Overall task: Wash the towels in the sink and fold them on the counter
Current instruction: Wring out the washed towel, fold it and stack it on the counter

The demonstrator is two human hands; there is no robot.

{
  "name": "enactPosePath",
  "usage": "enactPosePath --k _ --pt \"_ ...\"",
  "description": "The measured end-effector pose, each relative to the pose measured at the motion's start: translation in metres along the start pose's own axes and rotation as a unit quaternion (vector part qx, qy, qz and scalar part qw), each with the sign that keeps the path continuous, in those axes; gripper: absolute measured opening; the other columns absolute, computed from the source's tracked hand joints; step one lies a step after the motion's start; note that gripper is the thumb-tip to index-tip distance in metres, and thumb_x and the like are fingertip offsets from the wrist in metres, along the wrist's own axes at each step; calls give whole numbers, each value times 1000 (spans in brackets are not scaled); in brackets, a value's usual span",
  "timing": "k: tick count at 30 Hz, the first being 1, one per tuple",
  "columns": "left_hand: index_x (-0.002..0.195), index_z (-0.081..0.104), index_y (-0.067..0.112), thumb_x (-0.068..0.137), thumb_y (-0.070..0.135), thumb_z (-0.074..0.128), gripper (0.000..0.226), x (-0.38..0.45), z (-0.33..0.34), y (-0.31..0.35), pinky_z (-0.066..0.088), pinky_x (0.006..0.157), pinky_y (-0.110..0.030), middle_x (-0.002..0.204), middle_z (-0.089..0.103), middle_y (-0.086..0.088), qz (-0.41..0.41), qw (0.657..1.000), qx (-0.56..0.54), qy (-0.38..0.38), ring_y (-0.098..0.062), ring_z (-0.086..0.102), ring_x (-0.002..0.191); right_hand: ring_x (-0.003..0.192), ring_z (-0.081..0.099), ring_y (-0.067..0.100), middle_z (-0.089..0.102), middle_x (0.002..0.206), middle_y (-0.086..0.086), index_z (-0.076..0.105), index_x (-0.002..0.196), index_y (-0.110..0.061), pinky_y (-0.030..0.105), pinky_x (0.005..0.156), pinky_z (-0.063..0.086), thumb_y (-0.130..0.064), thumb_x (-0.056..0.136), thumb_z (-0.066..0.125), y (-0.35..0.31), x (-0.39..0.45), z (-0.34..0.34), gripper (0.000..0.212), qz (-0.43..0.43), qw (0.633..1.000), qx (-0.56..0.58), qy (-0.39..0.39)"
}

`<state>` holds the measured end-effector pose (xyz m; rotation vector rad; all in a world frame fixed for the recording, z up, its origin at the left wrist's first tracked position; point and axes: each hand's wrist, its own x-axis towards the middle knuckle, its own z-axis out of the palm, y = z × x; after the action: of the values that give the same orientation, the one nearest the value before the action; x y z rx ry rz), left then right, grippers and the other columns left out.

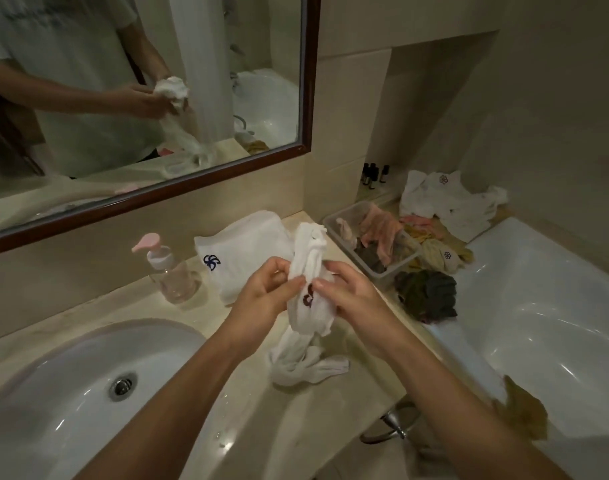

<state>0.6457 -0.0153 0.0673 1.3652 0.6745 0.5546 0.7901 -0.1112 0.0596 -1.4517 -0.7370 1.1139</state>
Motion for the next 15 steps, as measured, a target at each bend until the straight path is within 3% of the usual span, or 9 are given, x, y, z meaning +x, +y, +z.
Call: enactPosePath --k 2,4,7,10,12,14,15 --pt "96 48 6 98 15 59 14 1 -2 -1 50 80 -49 84 60 -16 12 998 38 48 -29 60 81 96 69 20 68 108 5 61 108 -19 35 80 57 -22 91 71 4 0 -5 20 -56 991 -97 69" --pt "91 49 16 97 18 61 13 2 -7 -1 48 75 -45 74 55 -2 20 992 64 110 -23 56 76 95 67 27 67 104 10 58 100 -16 42 79 56 -11 92 65 2 0 -12 12 -84 985 -64 133" --pt "104 55 21 91 17 62 15 2 -18 8 45 75 -36 87 58 0 1 986 -5 169 -20 56 83 90 65 24 66 101 12 57 102 -9 38 77 54 8 91 52 -10 -1 -30 21 -78 972 124 185" --pt "122 60 16 75 21 63 48 5 -33 19 51 83 -34 107 67 -2 -45 990 -76 106 -21 64 99 93 65 25 66 105 14 56 117 -4 34 74 54 -1 79 59 -20 -3 -52 38 -46 974 185 118" --pt "112 69 15 78 19 71 34 5 -40 27 51 89 -38 109 72 -3 -42 997 -46 49 -24 66 106 93 67 24 69 104 12 61 117 -5 34 72 55 -12 77 68 -27 -5 -59 42 3 995 86 47" --pt "90 69 16 83 10 73 11 9 -45 34 53 80 -34 97 73 2 -21 999 7 47 -22 67 97 87 70 16 72 97 7 67 107 -8 30 72 55 -11 84 76 -35 -6 -62 25 10 993 -114 5" --pt "83 64 17 84 6 72 14 11 -48 36 53 72 -28 88 70 5 -4 998 31 59 -18 67 88 81 68 9 71 92 3 68 100 -9 27 70 53 -11 86 75 -40 -6 -63 16 -13 976 -215 2"
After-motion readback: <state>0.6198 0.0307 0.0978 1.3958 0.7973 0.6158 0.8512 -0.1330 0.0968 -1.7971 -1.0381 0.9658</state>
